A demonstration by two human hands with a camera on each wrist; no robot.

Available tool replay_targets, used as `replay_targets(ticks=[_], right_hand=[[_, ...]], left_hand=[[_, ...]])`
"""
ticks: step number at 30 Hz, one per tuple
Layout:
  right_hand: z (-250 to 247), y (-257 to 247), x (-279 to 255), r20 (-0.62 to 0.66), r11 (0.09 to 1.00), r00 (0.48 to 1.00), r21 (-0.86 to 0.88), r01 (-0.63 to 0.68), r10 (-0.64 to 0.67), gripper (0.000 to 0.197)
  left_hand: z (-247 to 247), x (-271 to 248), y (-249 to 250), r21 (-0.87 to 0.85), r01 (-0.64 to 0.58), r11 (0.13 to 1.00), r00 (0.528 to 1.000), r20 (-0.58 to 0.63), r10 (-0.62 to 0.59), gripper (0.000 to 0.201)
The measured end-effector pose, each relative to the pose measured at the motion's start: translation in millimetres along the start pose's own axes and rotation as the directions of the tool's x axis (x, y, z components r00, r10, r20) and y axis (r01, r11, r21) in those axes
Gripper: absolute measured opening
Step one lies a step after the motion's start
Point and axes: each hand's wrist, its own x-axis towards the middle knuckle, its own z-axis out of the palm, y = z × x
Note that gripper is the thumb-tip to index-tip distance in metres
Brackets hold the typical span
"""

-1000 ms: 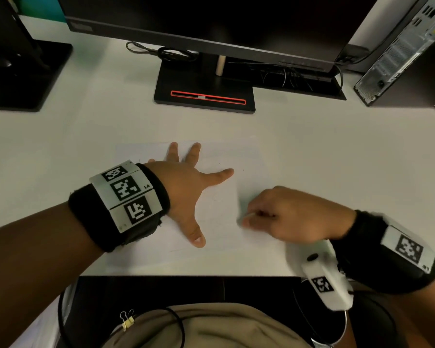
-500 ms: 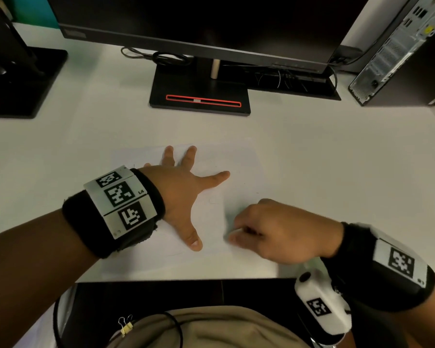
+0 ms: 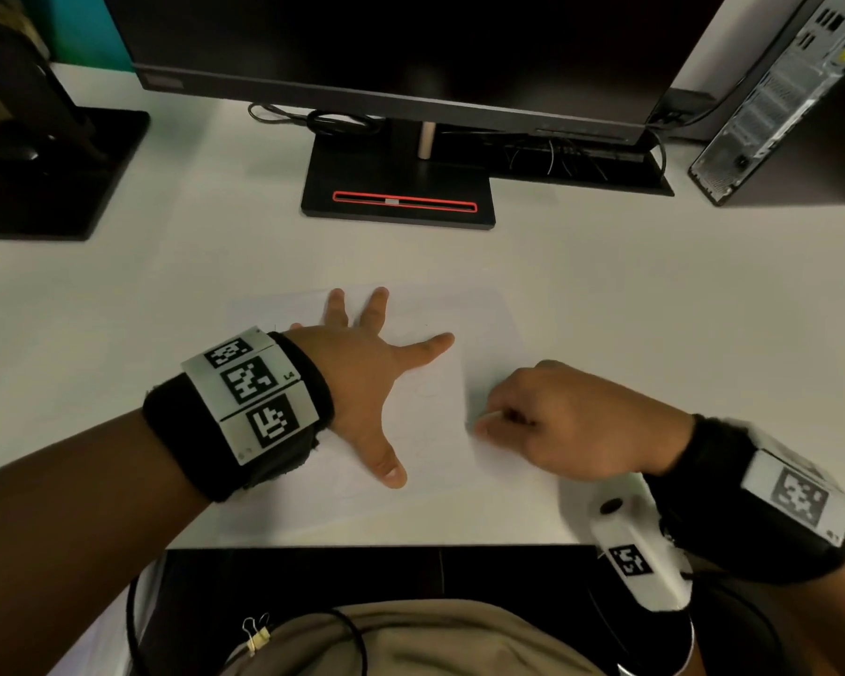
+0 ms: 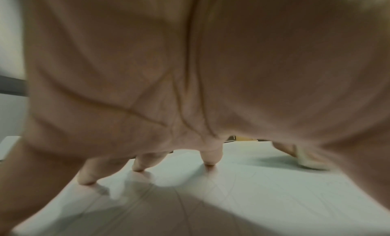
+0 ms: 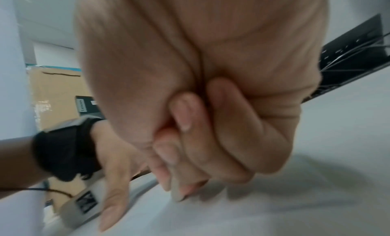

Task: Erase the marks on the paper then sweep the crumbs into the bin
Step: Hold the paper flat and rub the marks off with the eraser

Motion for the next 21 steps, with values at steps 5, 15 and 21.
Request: replay_targets(ticks=[5,15,21], right_hand=[[1,2,-4,0.039,0.999,0.999,0.018,-0.028,0.027,0.048],[-1,2,-6,0.010,0.997,0.997,0.006,-0.076,0.076,0.047],[-14,4,-14,-0.197,0.893,0.926,0.387,-0.228,0.322,0.046]], left_hand=[[1,0,-2,-0.008,-0.008,1.000,1.000,0.004,0.008,0.145],[2,0,-2,-0.015,-0.019,1.000,1.000,0.004,0.019,0.144],[2,1,-4,-0.018,-0.022,1.000,1.000,-0.001,0.022,0.145]])
